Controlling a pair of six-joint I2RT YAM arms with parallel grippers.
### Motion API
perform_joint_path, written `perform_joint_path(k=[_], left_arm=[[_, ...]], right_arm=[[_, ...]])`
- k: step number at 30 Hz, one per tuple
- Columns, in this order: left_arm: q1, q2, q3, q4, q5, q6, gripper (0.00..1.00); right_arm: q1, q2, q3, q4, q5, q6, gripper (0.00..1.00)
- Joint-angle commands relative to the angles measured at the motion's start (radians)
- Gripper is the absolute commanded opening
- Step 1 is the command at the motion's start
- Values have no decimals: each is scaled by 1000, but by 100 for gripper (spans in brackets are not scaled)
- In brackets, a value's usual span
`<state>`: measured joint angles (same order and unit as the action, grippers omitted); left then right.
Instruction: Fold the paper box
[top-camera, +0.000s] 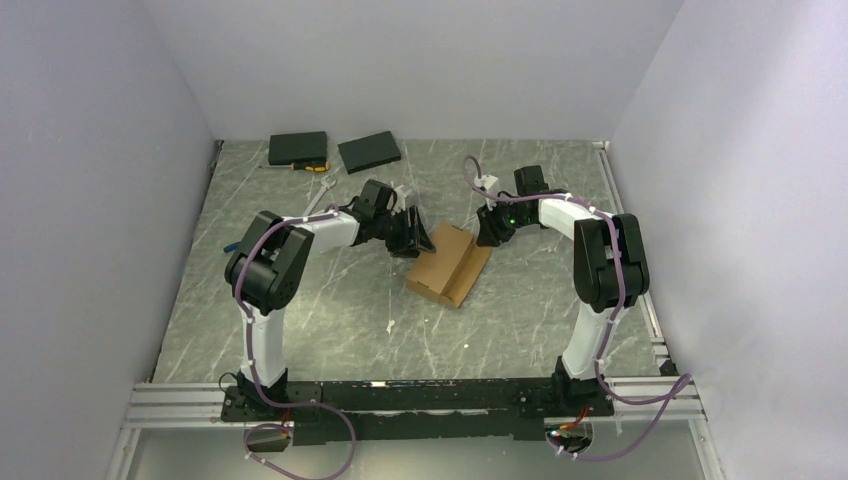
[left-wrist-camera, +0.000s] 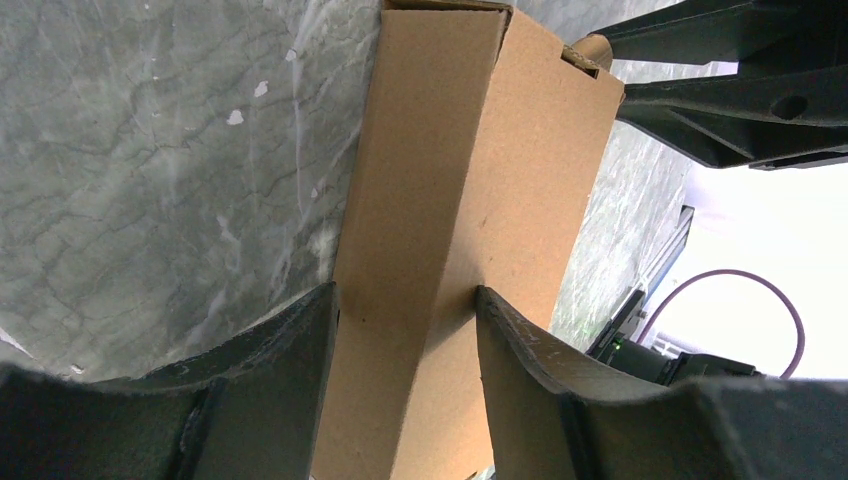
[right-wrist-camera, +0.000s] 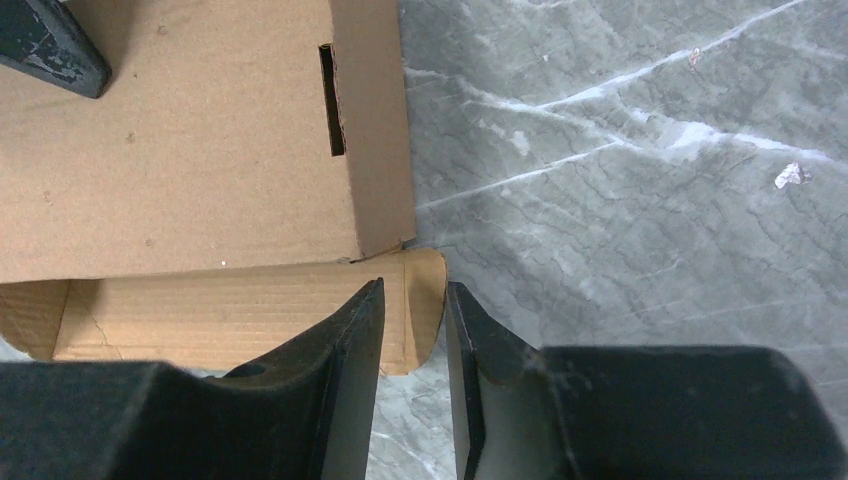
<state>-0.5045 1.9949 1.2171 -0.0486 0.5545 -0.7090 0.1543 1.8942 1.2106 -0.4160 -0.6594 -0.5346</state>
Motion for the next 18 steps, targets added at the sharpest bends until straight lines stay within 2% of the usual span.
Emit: perform_joint_path(k=[1,12,15,18], left_arm=[[5,38,-6,-36,-20,41,57],[5,39,-6,-37,-18,41,57],[5,41,-4,-39,-19,42,57],[5,41,-3,-40,-19,42,57]], right_arm=[[2,-18,18,40,-28,-58,32],[4,5,64,7,-53,-101,30],[4,-6,53,12,-54,-113,25],[7,-14,51,-4,-54,-135,13]])
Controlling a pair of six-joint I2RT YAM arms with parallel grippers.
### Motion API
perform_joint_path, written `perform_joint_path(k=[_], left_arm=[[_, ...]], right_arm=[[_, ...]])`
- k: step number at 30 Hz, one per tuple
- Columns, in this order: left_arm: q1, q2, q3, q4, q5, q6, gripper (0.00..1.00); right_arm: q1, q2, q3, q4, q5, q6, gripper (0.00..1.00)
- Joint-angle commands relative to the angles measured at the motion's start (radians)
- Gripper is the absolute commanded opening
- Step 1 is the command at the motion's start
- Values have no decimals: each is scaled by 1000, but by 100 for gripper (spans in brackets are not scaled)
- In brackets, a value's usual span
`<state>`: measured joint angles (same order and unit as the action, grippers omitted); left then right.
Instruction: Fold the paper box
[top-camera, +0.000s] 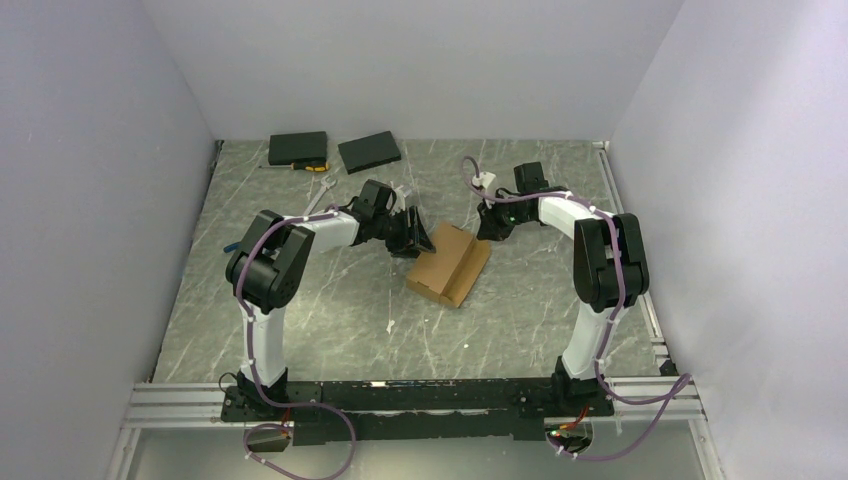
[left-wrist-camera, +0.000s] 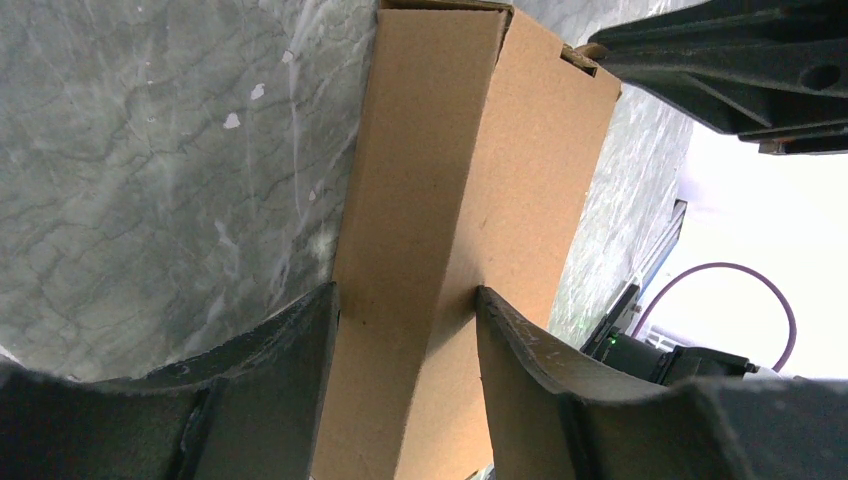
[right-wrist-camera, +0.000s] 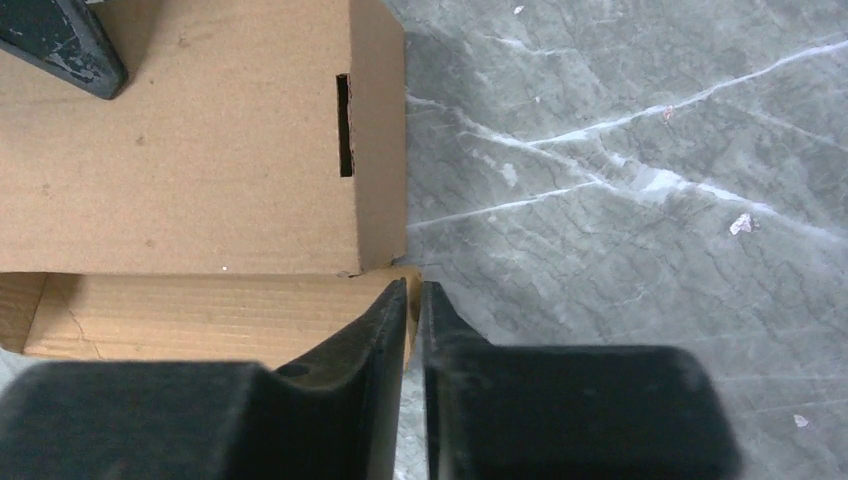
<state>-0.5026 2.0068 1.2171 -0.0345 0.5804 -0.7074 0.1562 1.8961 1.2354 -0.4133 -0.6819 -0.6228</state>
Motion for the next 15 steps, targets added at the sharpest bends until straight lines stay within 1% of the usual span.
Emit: perform_joint_path(k=[1,2,3,7,15], left_arm=[[4,29,-4,-54,-45,39,57],[3,28,-4,-54,-44,40,57],[4,27,-3,-55,-46,41,57],[3,24,-4,-59,-46,42,57],[4,26,-3,-56,-45,40,57]], right_arm=[[5,-16,28,-16,-32,-55,7],[5,-14,31,-28,-36,-64,1],[5,-14,33,-39,-41,-73,0],[15,-33,9,-46,-37,-111,0],[60,-157,-121,10,3,-254,0]])
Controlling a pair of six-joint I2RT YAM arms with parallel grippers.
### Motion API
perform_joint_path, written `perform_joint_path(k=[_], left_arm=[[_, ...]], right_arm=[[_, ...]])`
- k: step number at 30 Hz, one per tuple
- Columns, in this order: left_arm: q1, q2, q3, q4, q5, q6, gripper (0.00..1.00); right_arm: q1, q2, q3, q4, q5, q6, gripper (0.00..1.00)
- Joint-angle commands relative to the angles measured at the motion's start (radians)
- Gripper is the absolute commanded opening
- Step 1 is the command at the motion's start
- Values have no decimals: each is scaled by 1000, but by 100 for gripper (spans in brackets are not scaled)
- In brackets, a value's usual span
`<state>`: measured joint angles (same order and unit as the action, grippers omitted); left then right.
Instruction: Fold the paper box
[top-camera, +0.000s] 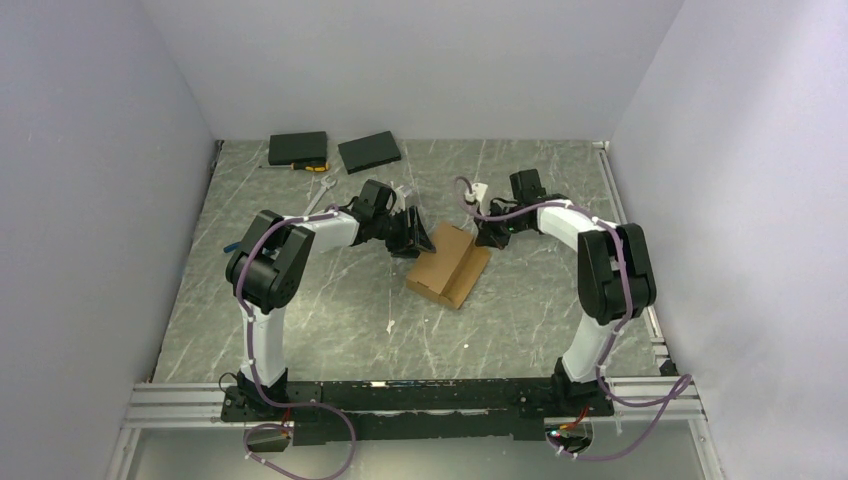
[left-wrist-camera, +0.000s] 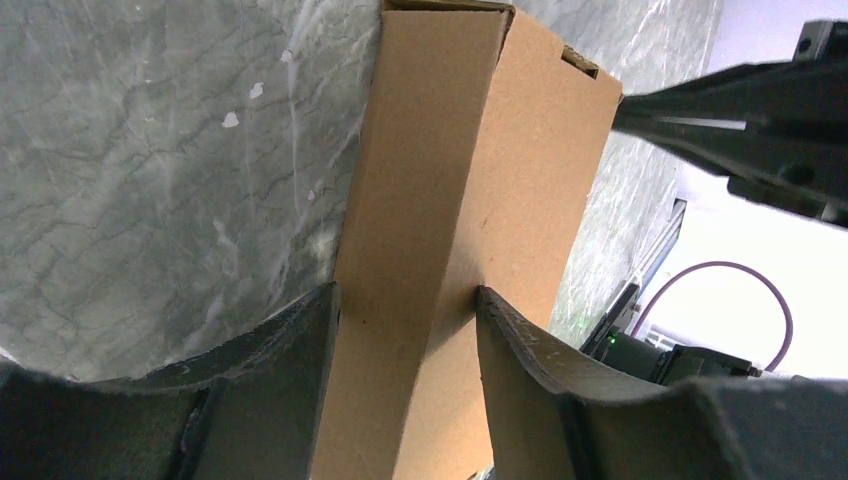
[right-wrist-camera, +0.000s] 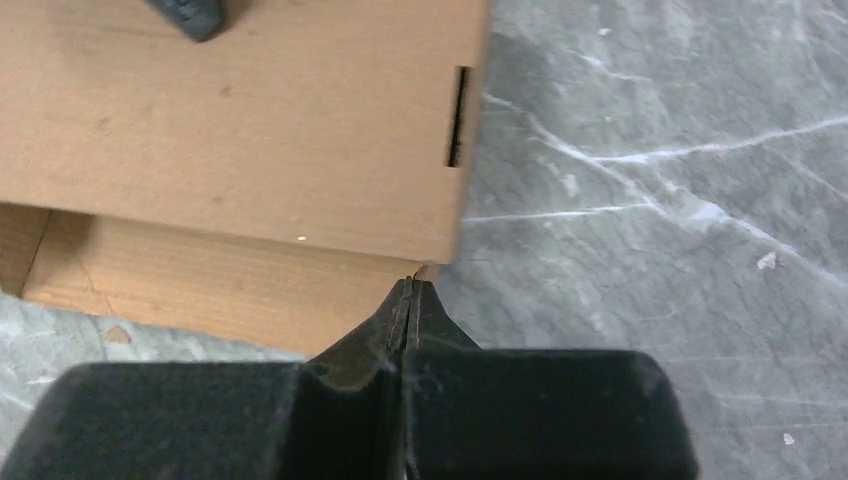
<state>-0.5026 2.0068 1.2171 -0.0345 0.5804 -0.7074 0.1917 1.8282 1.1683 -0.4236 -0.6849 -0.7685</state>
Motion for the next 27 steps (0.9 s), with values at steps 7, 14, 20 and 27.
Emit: perform_joint_path(k=[7,14,20,27], left_arm=[[3,24,-4,-59,-45,41,57],[4,24,-4,-61,-44,43,57],[4,26,-5,-57,-39,43,57],[6,23,-8,-56,-39,43,57]], right_arm=[[41,-57,-18,34,70,-3,4],[12,-58,9,21,66,79,26],[-28,-72,5,-12,23,83,32],[-58,-63,-5,-67,-58,50,37]])
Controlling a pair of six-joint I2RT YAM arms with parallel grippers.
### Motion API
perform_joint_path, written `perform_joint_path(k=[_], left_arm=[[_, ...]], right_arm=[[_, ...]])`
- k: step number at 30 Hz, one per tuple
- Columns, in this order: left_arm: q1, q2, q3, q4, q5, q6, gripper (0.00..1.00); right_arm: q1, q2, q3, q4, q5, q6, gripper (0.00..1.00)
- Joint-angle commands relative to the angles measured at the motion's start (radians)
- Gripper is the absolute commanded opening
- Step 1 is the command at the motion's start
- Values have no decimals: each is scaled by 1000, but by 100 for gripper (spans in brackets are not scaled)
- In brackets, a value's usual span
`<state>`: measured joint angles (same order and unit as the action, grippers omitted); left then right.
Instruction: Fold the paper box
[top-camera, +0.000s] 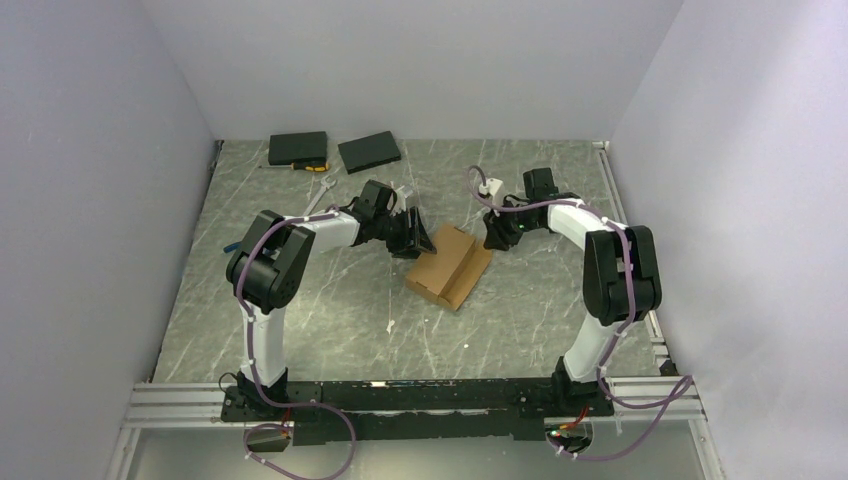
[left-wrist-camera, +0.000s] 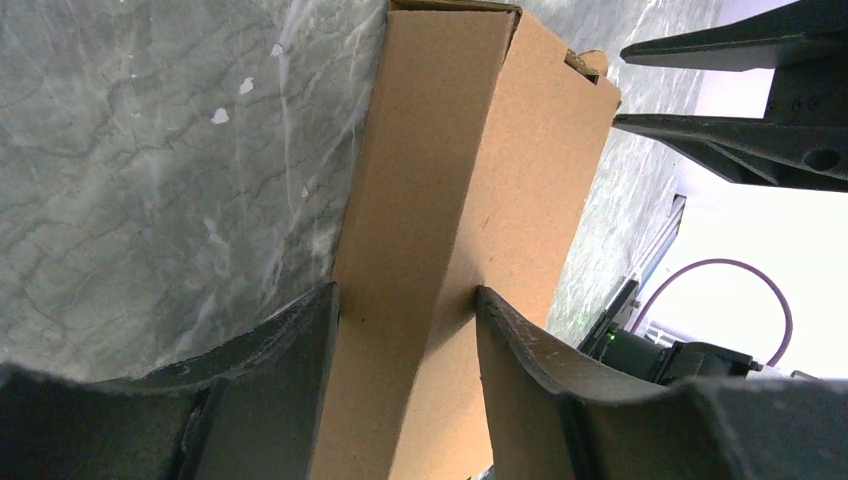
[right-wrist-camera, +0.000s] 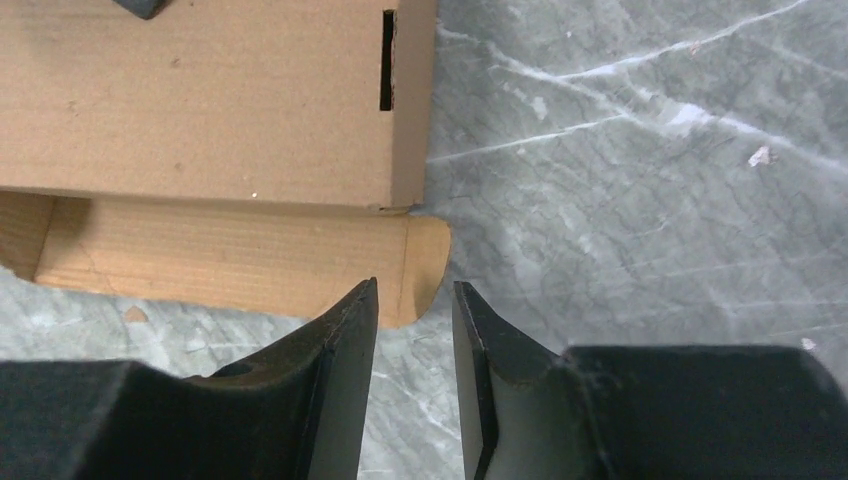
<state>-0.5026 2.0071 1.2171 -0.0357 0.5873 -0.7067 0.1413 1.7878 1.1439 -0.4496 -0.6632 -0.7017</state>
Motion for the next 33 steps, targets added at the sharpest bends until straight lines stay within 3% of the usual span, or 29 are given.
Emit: perform_joint_path(k=[1,13,23,33], left_arm=[[6,24,-8,-54,-44,41,57],[6,19,-13,-49,-42,41,57],[7,16,-22,-38,-39,39,57],[7,19,-28,-30,-37,35,57]], right_arm=[[-8,-16,20,-47,-87,-16,38],[-36,22,32,3,-26,80,38],[-74,29,35,-5,-66,117,47],[-49,81,54,8,-79,124,40]])
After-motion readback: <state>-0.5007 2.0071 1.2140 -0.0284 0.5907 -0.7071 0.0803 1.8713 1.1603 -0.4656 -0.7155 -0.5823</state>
